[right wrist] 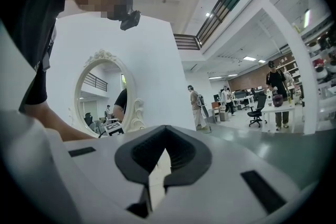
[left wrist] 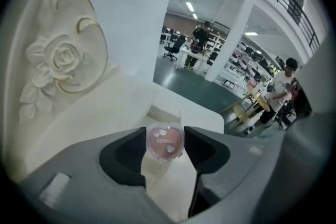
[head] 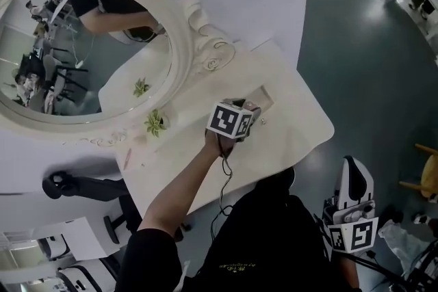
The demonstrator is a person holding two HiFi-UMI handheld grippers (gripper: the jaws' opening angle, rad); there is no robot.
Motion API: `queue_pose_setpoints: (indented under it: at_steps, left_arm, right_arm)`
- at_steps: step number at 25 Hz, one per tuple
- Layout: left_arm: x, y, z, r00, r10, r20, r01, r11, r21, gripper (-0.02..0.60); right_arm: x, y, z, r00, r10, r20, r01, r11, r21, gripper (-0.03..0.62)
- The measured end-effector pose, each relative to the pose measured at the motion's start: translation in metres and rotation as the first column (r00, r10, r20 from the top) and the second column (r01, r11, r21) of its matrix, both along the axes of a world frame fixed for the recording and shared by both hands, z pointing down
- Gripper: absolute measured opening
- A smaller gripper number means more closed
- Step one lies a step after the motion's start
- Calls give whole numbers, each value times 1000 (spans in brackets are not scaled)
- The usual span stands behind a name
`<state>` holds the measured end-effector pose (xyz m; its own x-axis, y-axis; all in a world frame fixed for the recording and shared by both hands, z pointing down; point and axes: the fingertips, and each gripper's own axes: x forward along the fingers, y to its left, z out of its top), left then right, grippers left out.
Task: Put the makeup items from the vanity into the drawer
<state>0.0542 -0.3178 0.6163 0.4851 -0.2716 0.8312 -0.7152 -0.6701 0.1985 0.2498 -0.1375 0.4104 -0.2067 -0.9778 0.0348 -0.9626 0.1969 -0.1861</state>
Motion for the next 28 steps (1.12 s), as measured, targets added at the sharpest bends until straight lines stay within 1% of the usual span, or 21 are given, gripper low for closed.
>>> queue_pose_setpoints:
  at_steps: [4,7,11,15,16,18,21,23,26,28]
  left_arm:
    - [10,4,21,998,11,59,-5,995,-97,235]
    - [9,2,35,995,-12,98,27,988,-155,235]
    - [4,0,49,989,-66,135,98,965,-245,236]
    - [1,-6,54,980,-121,160,164,941,-295,236]
    - [0,-5,57,977,-136,162,182,931,-316,236]
    - [-2,-4,63,971,-175,163,224,904,-365,235]
    - [-4,-3,74,955,-238,175,292,850,-438,236]
    - [-5,-1,80,944,-271,191,330,817,-473,236]
    - [-7,2,89,927,-291,235,372,785,-495,236]
    - [-8,4,95,919,-291,267,391,773,-500,236]
  right_arm:
    - [9,5,1,999,26,21,-26,1000,7,0]
    - [16,7,3,998,41,41,-42,999,19,0]
    - [29,10,3,995,67,71,-70,997,35,0]
    - [42,12,9,991,90,97,-95,994,48,0]
    - [45,12,10,990,94,103,-100,994,52,0]
    - [50,12,12,988,101,115,-109,992,61,0]
    - [56,13,13,984,111,137,-121,990,72,0]
    - [61,14,14,982,116,148,-128,989,76,0]
    - [68,15,16,979,126,159,-139,987,77,0]
    - [72,15,16,978,133,164,-147,986,80,0]
